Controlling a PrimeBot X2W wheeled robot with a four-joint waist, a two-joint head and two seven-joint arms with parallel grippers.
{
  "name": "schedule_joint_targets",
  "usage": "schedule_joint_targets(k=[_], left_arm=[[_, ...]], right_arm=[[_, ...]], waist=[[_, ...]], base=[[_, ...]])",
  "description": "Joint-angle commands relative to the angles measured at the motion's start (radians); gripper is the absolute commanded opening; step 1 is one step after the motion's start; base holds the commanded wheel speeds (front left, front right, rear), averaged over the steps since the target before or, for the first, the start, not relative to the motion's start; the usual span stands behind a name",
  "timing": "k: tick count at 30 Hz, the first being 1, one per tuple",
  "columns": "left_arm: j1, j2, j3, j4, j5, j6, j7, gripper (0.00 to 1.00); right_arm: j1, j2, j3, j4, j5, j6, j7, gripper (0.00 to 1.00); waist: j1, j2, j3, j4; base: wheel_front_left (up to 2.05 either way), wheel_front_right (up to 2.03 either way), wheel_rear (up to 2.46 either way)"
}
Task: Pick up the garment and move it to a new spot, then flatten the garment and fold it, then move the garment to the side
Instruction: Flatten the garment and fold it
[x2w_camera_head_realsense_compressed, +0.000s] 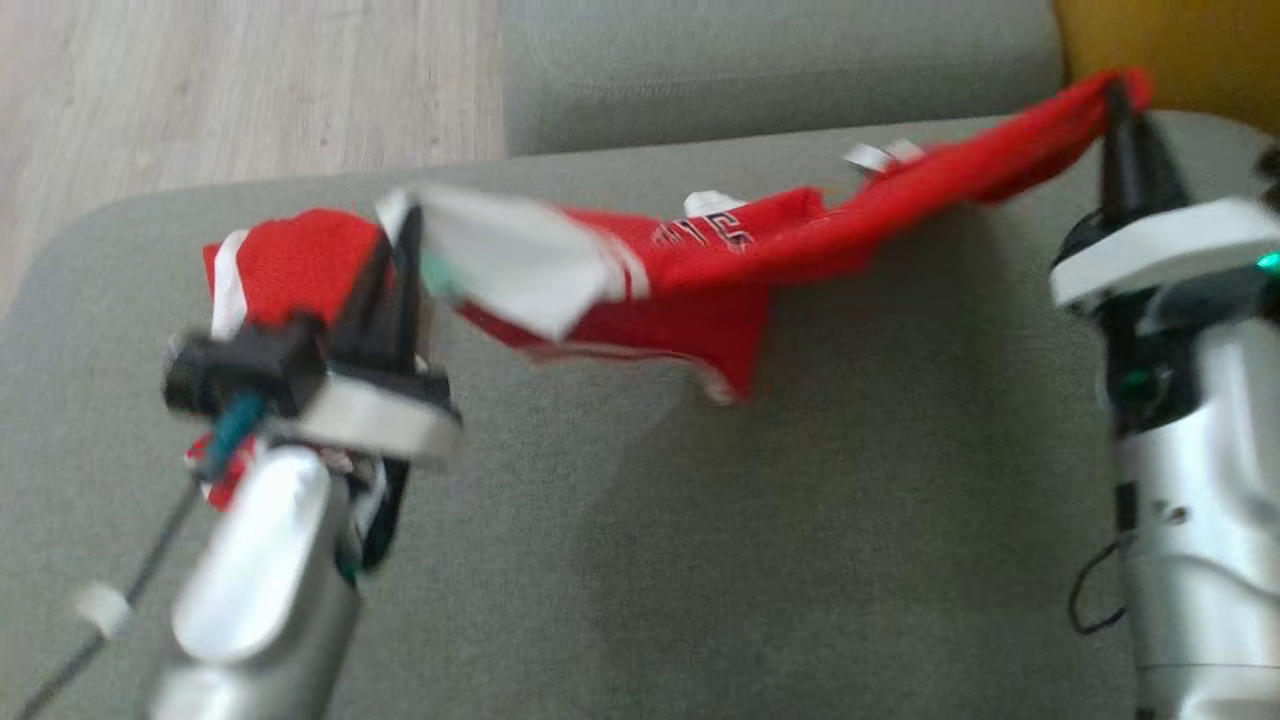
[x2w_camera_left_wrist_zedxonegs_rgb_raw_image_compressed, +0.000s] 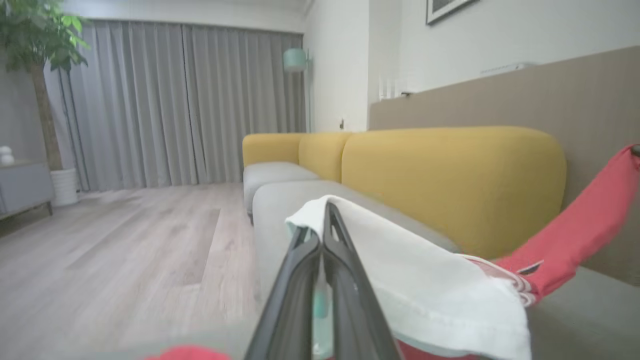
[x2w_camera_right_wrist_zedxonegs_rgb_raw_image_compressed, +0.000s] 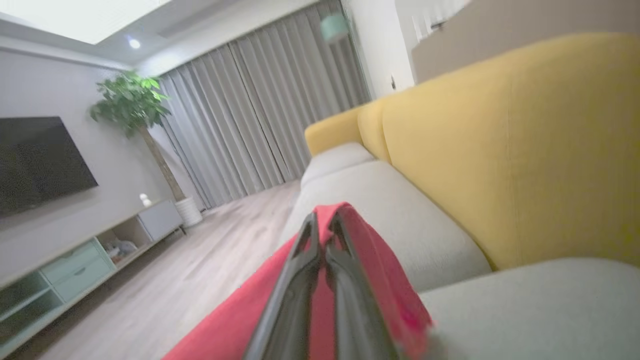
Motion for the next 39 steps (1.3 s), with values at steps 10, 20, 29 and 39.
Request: schedule_joint_targets(k=[10, 20, 29, 39], left_arm=[[-0.294, 0.058, 0.123, -0.163, -0.046, 0.009, 0.088, 0.00], [-0.204, 0.145, 0.156, -0.465, -0.044, 0.077, 0.298, 0.00], [-0.369, 0.213, 0.141, -0.514, -0.060, 0.028, 0.456, 0.00], [-0.872, 0.196, 0.064, 0.028, 0.027, -0.083, 0.303, 0.00]], right_arm=[[-0.059, -0.061, 0.005, -0.386, 0.043, -0.001, 0.143, 0.00], [0.040, -0.049, -0.041, -0.636, 0.000, -0.001, 0.233, 0.00], [-0.044, -0.040, -0.083, -0.670, -0.053, -0.001, 0.317, 0.00], [-0.516, -0.155, 0.010, -0.197, -0.174, -0.001, 0.201, 0.00]], waist=[[0.0001, 0.0000, -0.054, -0.018], [0.0001, 0.0000, -0.027, -0.027], [0.0001, 0.0000, 0.173, -0.034], [0.0001, 0.0000, 0.406, -0.027]], base=[[0.00, 0.00, 0.00], [0.00, 0.00, 0.00], [0.00, 0.00, 0.00], [0.00, 0.00, 0.00]])
